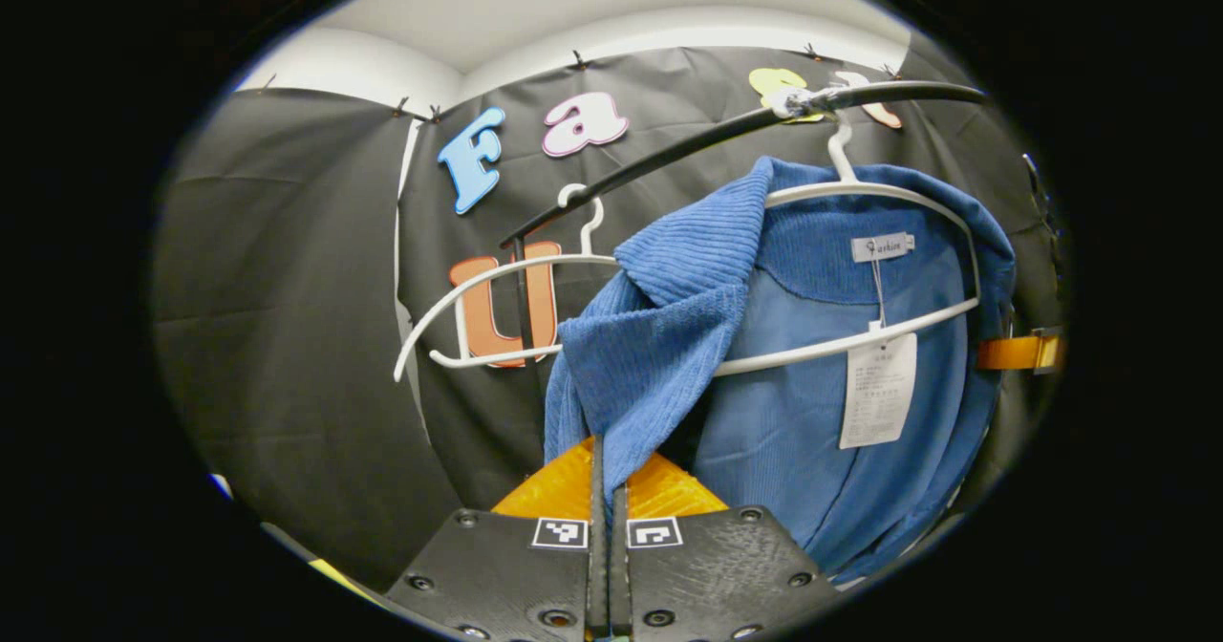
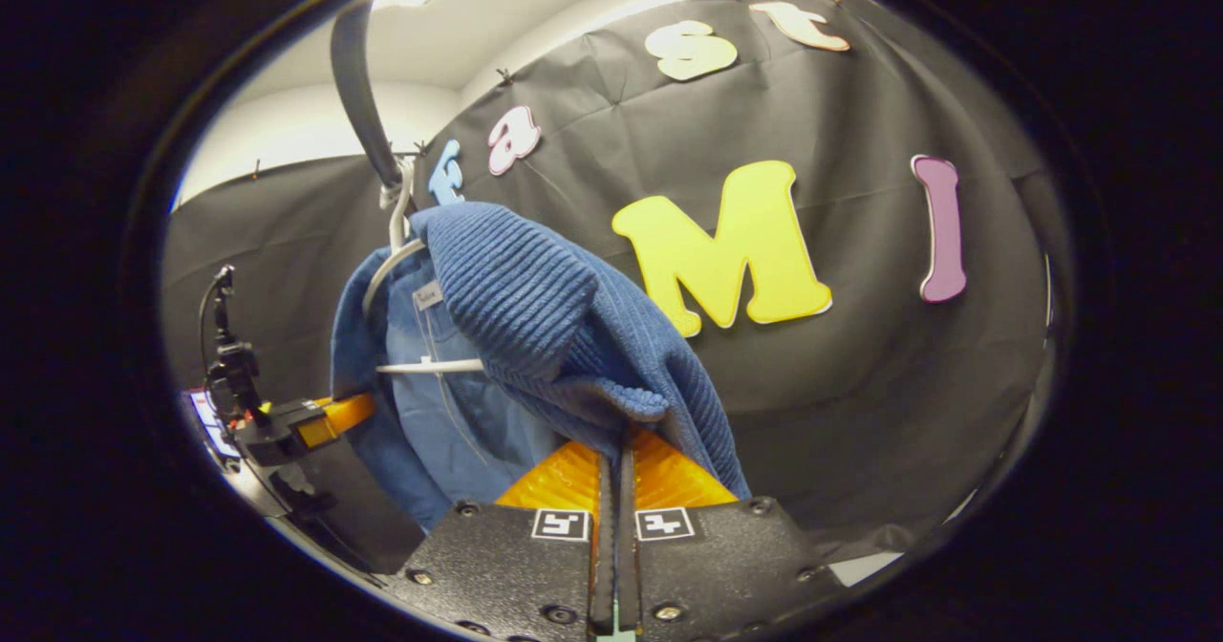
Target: Grasp the clothes on the hanger with both hands and then place them into the laundry hamper below.
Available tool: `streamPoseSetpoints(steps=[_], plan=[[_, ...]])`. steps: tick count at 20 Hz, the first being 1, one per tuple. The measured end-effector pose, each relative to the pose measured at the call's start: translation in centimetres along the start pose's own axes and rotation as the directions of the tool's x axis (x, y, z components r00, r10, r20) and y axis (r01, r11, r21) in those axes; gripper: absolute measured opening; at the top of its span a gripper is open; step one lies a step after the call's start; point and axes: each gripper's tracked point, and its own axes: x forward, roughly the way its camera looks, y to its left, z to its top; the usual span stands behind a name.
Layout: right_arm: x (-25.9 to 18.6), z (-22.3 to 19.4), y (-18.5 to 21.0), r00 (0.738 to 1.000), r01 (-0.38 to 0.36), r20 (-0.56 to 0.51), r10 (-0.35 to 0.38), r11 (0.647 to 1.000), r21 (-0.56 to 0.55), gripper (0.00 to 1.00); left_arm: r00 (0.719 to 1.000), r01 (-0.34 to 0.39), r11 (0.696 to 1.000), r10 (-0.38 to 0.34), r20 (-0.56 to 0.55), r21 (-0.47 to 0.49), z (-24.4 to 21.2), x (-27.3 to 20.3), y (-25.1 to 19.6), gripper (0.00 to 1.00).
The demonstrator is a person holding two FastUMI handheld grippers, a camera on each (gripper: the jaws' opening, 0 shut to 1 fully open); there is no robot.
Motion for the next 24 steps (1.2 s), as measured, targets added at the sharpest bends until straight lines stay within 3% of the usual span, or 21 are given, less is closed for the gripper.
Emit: streamPoseSetpoints(steps=[4, 8, 10, 11, 16, 18, 21, 24], plan=[[-0.8, 0.1, -0.2, 1.000, -0.021, -0.017, 0.020, 1.000, -0.019, 0.05, 0.998, 0.068, 0.998, -0.068, 0.006, -0.010, 0.6, -0.1, -0.4, 0.01], [-1.7, 0.1, 0.4, 0.995, -0.092, -0.036, 0.091, 0.996, -0.021, 0.05, 0.997, 0.080, 0.997, -0.080, 0.017, -0.015, 1.5, 0.3, 1.0, 0.00], [-2.1, -0.1, 1.1, 0.985, -0.168, -0.049, 0.168, 0.986, 0.023, 0.05, 0.997, 0.071, 0.997, -0.070, 0.025, -0.030, 2.2, 0.3, 2.2, 0.03], [-2.4, 0.1, 1.0, 0.982, -0.183, -0.045, 0.185, 0.982, 0.042, 0.05, 0.997, 0.067, 0.997, -0.066, 0.029, -0.036, 2.5, 0.4, 2.7, 0.00], [-4.1, 2.6, 0.6, 0.968, -0.252, 0.062, 0.244, 0.943, 0.216, 0.05, 0.997, 0.057, 0.998, -0.057, 0.044, 0.010, 4.1, 1.0, 3.7, 0.03], [-4.1, 3.6, 0.4, 0.967, -0.253, 0.092, 0.237, 0.935, 0.249, 0.05, 0.997, 0.062, 0.998, -0.063, 0.049, 0.006, 4.8, 0.9, 3.9, 0.00], [-4.8, 5.8, 0.1, 0.962, -0.261, 0.151, 0.227, 0.929, 0.264, 0.05, 0.997, 0.032, 0.999, -0.033, 0.073, 0.017, 6.3, 0.9, 5.7, 0.03], [-4.7, 8.4, -1.2, 0.962, -0.232, 0.217, 0.168, 0.920, 0.316, 0.05, 0.997, 0.024, 1.000, -0.023, 0.076, -0.015, 7.2, 1.5, 6.5, 0.03]])
